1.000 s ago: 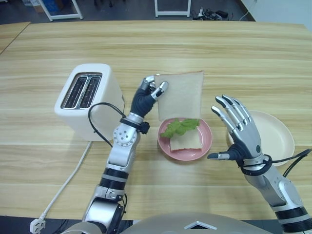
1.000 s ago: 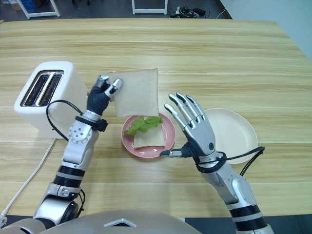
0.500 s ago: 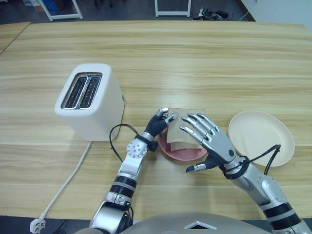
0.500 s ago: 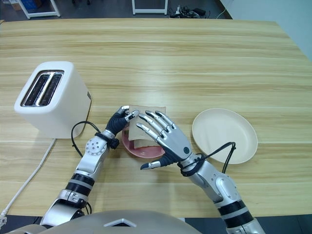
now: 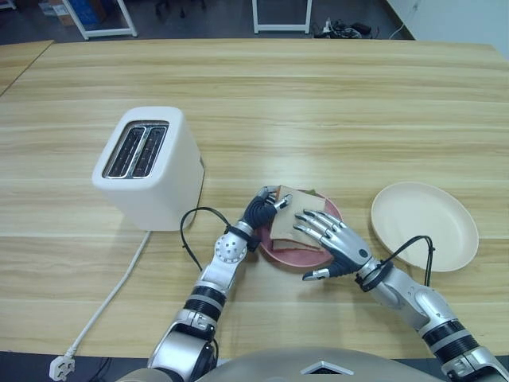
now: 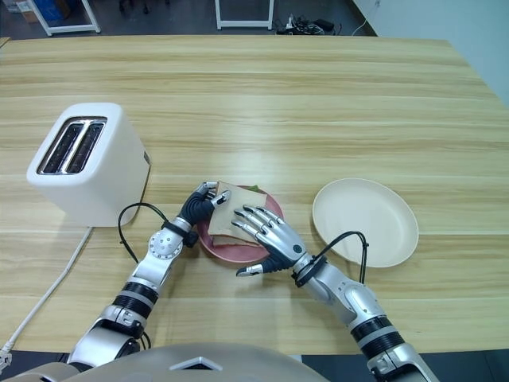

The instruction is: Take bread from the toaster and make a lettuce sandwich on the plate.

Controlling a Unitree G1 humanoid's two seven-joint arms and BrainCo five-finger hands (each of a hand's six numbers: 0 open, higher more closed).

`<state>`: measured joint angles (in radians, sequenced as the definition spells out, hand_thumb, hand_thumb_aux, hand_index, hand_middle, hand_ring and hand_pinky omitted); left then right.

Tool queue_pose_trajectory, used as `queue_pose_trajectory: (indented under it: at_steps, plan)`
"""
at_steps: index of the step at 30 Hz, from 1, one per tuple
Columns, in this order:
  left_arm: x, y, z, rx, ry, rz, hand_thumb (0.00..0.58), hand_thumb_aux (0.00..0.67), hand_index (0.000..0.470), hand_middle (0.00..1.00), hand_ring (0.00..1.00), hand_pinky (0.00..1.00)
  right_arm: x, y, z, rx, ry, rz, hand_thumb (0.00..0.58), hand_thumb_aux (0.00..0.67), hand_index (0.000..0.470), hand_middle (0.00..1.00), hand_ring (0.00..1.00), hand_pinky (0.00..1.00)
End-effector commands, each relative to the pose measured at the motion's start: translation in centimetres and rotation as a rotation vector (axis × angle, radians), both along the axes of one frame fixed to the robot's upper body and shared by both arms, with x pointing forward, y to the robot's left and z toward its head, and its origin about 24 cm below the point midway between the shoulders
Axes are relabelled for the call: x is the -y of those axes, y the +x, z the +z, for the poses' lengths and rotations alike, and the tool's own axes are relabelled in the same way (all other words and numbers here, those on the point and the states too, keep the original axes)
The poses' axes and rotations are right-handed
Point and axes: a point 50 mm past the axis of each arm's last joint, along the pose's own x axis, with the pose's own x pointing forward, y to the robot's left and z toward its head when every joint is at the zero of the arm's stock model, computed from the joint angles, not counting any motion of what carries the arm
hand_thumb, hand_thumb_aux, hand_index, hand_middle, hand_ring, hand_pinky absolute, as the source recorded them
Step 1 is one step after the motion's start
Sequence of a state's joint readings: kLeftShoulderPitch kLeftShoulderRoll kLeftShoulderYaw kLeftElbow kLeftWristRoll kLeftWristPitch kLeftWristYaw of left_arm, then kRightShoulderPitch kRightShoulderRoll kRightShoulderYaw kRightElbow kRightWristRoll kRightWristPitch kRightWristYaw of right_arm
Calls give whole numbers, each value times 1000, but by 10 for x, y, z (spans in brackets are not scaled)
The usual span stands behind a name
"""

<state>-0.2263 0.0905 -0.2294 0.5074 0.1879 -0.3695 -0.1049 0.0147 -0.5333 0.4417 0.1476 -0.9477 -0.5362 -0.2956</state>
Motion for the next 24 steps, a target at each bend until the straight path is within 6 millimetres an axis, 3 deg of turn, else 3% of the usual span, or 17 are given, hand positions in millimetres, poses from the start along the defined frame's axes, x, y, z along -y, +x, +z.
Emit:
queue_pose_trajectory:
  at_steps: [1, 6, 10, 14, 16, 18, 19, 20, 21, 22, 23, 24]
  plan:
    - [-2, -7, -3, 117, 223, -40, 0, 0, 0, 0, 0, 0, 16, -26, -47, -308, -258, 32, 0, 0, 0, 0, 0, 0]
    - [-12, -6, 50, 528, 399, 20, 0, 0, 0, 0, 0, 0, 20, -35, -58, -415, -324, 55, 0, 0, 0, 0, 0, 0]
    - [-17, -17, 92, 781, 382, 70, 0, 0, 0, 0, 0, 0, 21, -36, -58, -434, -336, 64, 0, 0, 0, 0, 0, 0]
    - [-37, -33, 137, 1007, 338, 177, 0, 0, 0, 0, 0, 0, 22, -36, -58, -437, -342, 66, 0, 0, 0, 0, 0, 0]
    - [-47, -39, 140, 985, 268, 177, 0, 0, 0, 0, 0, 0, 19, -30, -49, -370, -301, 64, 0, 0, 0, 0, 0, 0]
    - [-54, -45, 116, 809, 208, 55, 0, 0, 0, 0, 0, 0, 12, -15, -20, -191, -111, 25, 0, 0, 0, 0, 0, 0]
    - [-59, -52, 99, 697, 193, -22, 194, 123, 87, 0, 0, 0, 11, -6, 5, -90, 56, -23, 120, 74, 52, 110, 110, 110]
    - [-64, -62, 85, 602, 172, -92, 540, 494, 347, 0, 0, 0, 14, -2, 27, -30, 231, -63, 425, 323, 227, 545, 545, 545]
    - [-70, -71, 75, 524, 153, -143, 580, 670, 470, 12, 12, 12, 21, -2, 45, 3, 383, -97, 538, 489, 343, 890, 890, 890]
    - [-75, -79, 70, 474, 144, -180, 580, 670, 470, 353, 353, 353, 27, -3, 56, 13, 480, -105, 580, 670, 470, 1000, 1000, 1000]
    - [-78, -87, 65, 430, 141, -222, 580, 670, 470, 1000, 1000, 1000, 34, -8, 62, 6, 542, -104, 580, 670, 470, 1000, 1000, 1000]
    - [-80, -96, 58, 380, 163, -269, 580, 670, 470, 1000, 1000, 1000, 39, -13, 66, -11, 577, -94, 580, 670, 470, 1000, 1000, 1000]
